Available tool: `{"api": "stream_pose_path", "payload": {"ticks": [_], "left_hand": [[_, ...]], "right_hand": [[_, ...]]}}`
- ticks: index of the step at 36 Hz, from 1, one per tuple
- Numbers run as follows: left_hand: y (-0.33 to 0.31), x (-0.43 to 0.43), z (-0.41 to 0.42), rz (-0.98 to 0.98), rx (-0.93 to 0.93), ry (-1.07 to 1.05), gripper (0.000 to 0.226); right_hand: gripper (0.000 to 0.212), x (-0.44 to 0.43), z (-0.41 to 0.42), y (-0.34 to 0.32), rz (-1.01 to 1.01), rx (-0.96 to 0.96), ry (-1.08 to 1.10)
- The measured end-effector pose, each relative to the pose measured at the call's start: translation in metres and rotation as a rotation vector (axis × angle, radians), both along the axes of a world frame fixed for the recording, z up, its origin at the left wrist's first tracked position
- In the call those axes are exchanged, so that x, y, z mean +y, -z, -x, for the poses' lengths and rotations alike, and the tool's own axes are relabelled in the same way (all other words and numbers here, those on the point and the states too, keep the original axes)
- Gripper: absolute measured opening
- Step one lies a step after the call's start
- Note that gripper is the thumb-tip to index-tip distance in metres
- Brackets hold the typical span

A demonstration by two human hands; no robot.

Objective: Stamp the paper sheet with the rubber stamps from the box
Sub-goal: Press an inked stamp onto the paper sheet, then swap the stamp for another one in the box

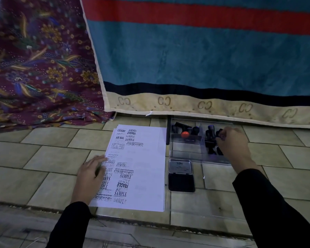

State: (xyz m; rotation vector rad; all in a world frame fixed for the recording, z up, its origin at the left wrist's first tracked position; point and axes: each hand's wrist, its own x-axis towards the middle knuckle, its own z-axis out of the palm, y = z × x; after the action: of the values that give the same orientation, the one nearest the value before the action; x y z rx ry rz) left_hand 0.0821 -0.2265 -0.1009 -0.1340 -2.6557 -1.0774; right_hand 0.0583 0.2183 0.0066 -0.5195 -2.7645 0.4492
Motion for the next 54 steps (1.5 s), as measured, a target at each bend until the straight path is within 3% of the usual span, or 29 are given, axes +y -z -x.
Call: {"api": "stream_pose_path", "payload": {"ticks": [6, 12, 23, 30, 34, 37, 40, 46, 54], "left_hand": [[0.003, -0.002, 0.001, -0.016, -0.013, -0.002, 0.031], [-0.001, -0.001, -0.001, -0.042, -0.022, 0.000, 0.033], [-0.003, 0.000, -0.003, -0.037, -0.046, -0.014, 0.030], [-0.002, 0.001, -0.002, -0.016, -0.031, -0.013, 0.034], [-0.002, 0.001, -0.002, -0.005, -0.007, -0.010, 0.034], [-0.004, 0.003, -0.002, -0.012, 0.011, -0.003, 0.033], [-0.001, 0.000, 0.000, 0.007, 0.016, 0.011, 0.031], [0.001, -0.002, 0.002, 0.015, -0.011, 0.009, 0.032], [-0.001, 0.000, 0.000, 0.013, -0.017, 0.005, 0.033]], "right_hand": [[0.014, -0.042, 0.027, -0.014, -0.011, 0.063, -0.146], [0.032, -0.073, 0.058, -0.011, -0.122, -0.175, -0.130], [0.030, -0.087, 0.070, -0.013, -0.012, -0.373, -0.011], [0.034, -0.082, 0.069, -0.023, 0.209, -0.284, 0.016], [0.029, -0.069, 0.065, -0.028, 0.397, -0.117, -0.058], [0.016, -0.063, 0.051, -0.030, 0.670, 0.035, -0.147], [0.027, -0.062, 0.024, -0.036, 0.910, 0.105, -0.230], [0.026, -0.065, -0.034, -0.038, 0.942, 0.140, -0.340], [0.034, -0.076, -0.076, -0.011, 0.645, 0.001, -0.499]]}}
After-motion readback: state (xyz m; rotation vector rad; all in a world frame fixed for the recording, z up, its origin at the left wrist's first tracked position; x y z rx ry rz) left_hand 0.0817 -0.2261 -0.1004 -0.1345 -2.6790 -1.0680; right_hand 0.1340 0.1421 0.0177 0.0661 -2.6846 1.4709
